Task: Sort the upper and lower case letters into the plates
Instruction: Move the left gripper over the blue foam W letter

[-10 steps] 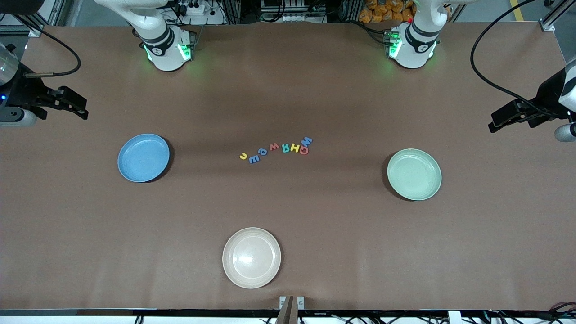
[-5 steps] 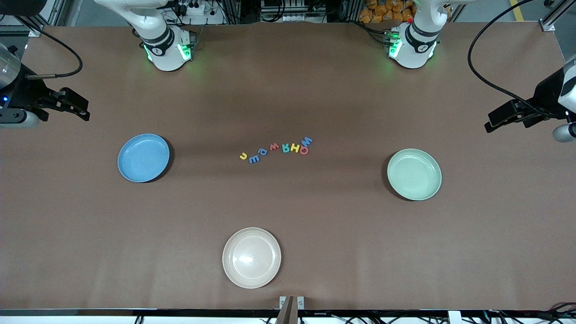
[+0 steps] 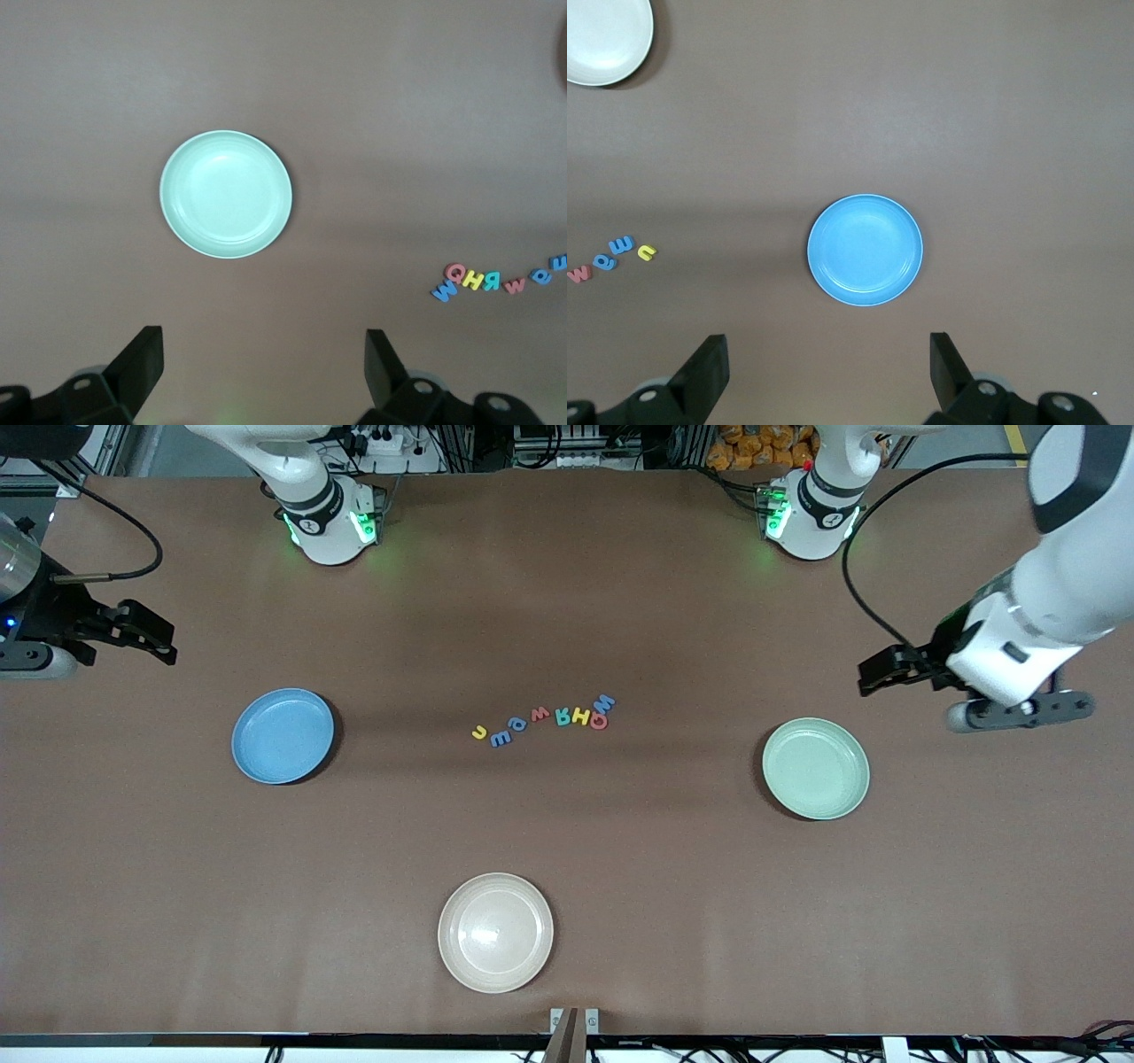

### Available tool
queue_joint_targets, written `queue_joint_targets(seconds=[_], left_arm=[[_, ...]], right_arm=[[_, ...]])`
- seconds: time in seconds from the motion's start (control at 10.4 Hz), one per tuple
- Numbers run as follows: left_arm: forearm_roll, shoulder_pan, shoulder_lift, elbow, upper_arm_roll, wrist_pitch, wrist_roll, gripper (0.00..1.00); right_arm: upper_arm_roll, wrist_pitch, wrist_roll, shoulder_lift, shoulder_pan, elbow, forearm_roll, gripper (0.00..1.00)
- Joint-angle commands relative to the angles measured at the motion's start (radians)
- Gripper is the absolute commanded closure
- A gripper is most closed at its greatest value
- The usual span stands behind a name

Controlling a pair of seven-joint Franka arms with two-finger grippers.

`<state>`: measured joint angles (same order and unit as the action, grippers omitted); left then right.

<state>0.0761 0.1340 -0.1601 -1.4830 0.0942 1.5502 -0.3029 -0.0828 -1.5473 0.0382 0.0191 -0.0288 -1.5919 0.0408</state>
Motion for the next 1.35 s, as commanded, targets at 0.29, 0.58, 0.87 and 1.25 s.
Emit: queue_joint_targets(seconds=[0.29, 0.58, 0.87, 1.25], left_arm=[[-0.001, 0.185, -0.134, 0.006, 0.032, 0.080, -0.138, 0.00], [-0.018, 0.304, -0.240, -0.008, 0.032, 0.162, -0.230, 0.00], [0.025, 0.378, -0.370, -0.013, 0.035, 0.316, -0.295, 0.00], [0.021, 0.479, -0.418, -0.121, 0.035, 0.476, -0.496, 0.00]], right_arm=[[-0.003, 0.009, 0.008, -0.013, -0.002, 0.020, -0.001, 0.00], [-0.002, 0.018, 0.000, -0.025, -0.006, 0.017, -0.002, 0.00], [0.000, 0.021, 0.000, -0.027, -0.008, 0.007, -0.009, 0.00], [0.000, 0.035, 0.000, -0.027, -0.008, 0.004, -0.009, 0.00]])
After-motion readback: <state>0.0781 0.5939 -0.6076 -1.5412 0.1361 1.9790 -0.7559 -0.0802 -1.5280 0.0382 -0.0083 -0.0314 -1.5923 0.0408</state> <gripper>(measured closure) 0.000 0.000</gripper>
